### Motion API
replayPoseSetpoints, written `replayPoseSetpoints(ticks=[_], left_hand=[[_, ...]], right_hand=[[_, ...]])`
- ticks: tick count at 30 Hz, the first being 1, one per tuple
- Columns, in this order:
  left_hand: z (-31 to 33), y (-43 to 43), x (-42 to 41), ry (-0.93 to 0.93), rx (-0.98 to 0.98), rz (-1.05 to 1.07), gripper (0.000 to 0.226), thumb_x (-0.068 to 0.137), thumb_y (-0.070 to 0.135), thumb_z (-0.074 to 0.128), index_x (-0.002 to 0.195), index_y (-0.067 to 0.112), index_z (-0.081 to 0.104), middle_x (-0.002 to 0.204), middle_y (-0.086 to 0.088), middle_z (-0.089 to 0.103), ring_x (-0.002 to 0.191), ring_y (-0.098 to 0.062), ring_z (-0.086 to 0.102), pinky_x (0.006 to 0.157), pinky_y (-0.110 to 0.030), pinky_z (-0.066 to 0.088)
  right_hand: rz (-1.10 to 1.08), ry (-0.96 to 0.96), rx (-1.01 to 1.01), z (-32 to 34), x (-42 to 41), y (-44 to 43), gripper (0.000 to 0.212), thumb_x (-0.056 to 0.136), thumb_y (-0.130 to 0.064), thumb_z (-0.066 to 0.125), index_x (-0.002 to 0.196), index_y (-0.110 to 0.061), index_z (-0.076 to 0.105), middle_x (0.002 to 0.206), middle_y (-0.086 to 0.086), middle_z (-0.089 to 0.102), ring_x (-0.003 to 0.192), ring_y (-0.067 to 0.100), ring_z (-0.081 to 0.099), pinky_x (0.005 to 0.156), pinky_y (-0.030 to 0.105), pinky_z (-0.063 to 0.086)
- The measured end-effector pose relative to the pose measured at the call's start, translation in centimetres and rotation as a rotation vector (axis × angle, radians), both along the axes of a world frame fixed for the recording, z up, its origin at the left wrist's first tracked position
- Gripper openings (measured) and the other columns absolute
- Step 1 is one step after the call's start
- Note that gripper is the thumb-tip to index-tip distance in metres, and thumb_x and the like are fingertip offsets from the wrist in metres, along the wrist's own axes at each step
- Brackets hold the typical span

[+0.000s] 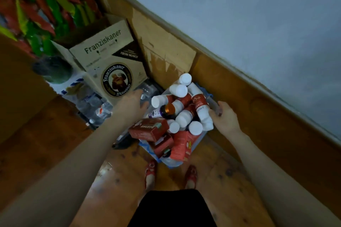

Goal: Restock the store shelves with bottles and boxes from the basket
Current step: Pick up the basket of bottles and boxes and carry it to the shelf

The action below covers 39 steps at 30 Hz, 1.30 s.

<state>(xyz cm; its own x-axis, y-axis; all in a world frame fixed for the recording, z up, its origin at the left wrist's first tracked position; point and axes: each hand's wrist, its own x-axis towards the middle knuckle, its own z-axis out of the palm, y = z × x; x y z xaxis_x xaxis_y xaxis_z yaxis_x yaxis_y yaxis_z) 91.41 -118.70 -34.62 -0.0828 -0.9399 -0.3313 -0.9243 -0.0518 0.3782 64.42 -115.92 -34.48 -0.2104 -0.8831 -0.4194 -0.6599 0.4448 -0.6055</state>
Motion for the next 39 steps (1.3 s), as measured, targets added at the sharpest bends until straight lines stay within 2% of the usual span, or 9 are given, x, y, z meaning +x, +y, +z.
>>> replayPoseSetpoints(ticks=[4,11,14,18,24,29,33,36,39], left_hand=[[-2.0,-1.5,0.8,-0.006,0.054,-0.084,0.042,0.094,0.025,0.05,0.126,-0.001,0.044,0.107,-0.023,0.057,0.09,-0.036,0.054,0.072,-0.04,0.044],[-5.7,-3.0,0.8,0.017,0.187,-0.099,0.037,0.094,0.013,0.049,0.124,-0.007,0.043,0.119,-0.028,0.053,0.108,-0.039,0.053,0.078,-0.038,0.042],[-7.6,-3.2,0.8,0.048,0.19,-0.099,0.016,0.091,0.011,0.05,0.097,-0.003,0.045,0.095,-0.024,0.054,0.095,-0.041,0.055,0.065,-0.033,0.035],[-10.7,-3.3,0.7,0.06,0.183,-0.13,0.038,0.093,0.03,0.051,0.104,-0.006,0.047,0.084,-0.015,0.05,0.077,-0.029,0.049,0.063,-0.031,0.029],[-13.8,-4.2,0.8,0.164,0.252,-0.116,0.044,0.093,0.026,0.052,0.13,0.002,0.046,0.125,-0.017,0.057,0.113,-0.032,0.054,0.088,-0.033,0.041],[-14.6,-5.0,1.0,0.287,0.268,-0.111,0.073,0.07,0.061,0.042,0.116,0.006,0.058,0.113,-0.013,0.064,0.104,-0.029,0.059,0.088,-0.043,0.048],[-15.4,-5.3,0.6,0.383,0.279,-0.082,0.034,0.09,0.021,0.056,0.121,0.006,0.056,0.12,-0.01,0.061,0.106,-0.018,0.056,0.086,-0.03,0.042],[-15.8,-5.4,0.5,0.479,0.302,-0.075,0.04,0.09,0.006,0.056,0.129,0.007,0.05,0.121,0.0,0.056,0.109,-0.012,0.051,0.087,-0.026,0.038],[-15.9,-5.5,0.1,0.531,0.292,-0.075,0.045,0.089,0.001,0.054,0.133,0.008,0.046,0.117,0.003,0.052,0.109,-0.01,0.048,0.087,-0.026,0.037]], right_hand=[[-0.226,0.006,0.011,-1.7,0.0,2.4,0.055,0.09,-0.017,0.057,0.138,0.001,0.034,0.137,0.019,0.045,0.125,0.03,0.045,0.099,0.034,0.039],[-0.483,-0.075,0.131,-6.0,-0.4,5.1,0.066,0.091,-0.023,0.056,0.144,-0.003,0.022,0.144,0.016,0.039,0.131,0.029,0.04,0.101,0.032,0.036],[-0.521,-0.092,0.164,-8.2,0.0,5.8,0.066,0.091,-0.02,0.055,0.144,0.0,0.021,0.14,0.018,0.042,0.13,0.03,0.04,0.101,0.034,0.035],[-0.557,-0.147,0.181,-11.9,1.2,6.3,0.067,0.09,-0.021,0.057,0.143,-0.001,0.022,0.144,0.017,0.038,0.132,0.028,0.038,0.103,0.033,0.033],[-0.55,-0.237,0.156,-15.2,1.2,5.6,0.045,0.091,-0.017,0.054,0.131,-0.002,0.042,0.132,0.013,0.051,0.116,0.024,0.051,0.084,0.03,0.041],[-0.569,-0.297,0.075,-15.8,1.3,4.8,0.035,0.091,-0.017,0.056,0.122,-0.002,0.048,0.124,0.014,0.056,0.108,0.024,0.054,0.095,0.042,0.046],[-0.606,-0.407,0.032,-16.3,1.4,4.7,0.039,0.09,-0.013,0.057,0.127,-0.006,0.046,0.125,0.011,0.055,0.105,0.019,0.053,0.079,0.031,0.048],[-0.659,-0.512,0.021,-16.7,1.5,5.1,0.045,0.09,-0.016,0.059,0.132,-0.012,0.043,0.127,0.007,0.054,0.108,0.02,0.054,0.068,0.026,0.048],[-0.711,-0.579,0.002,-17.0,1.7,5.3,0.046,0.089,-0.017,0.06,0.132,-0.016,0.043,0.129,0.005,0.054,0.115,0.023,0.053,0.075,0.034,0.051]])
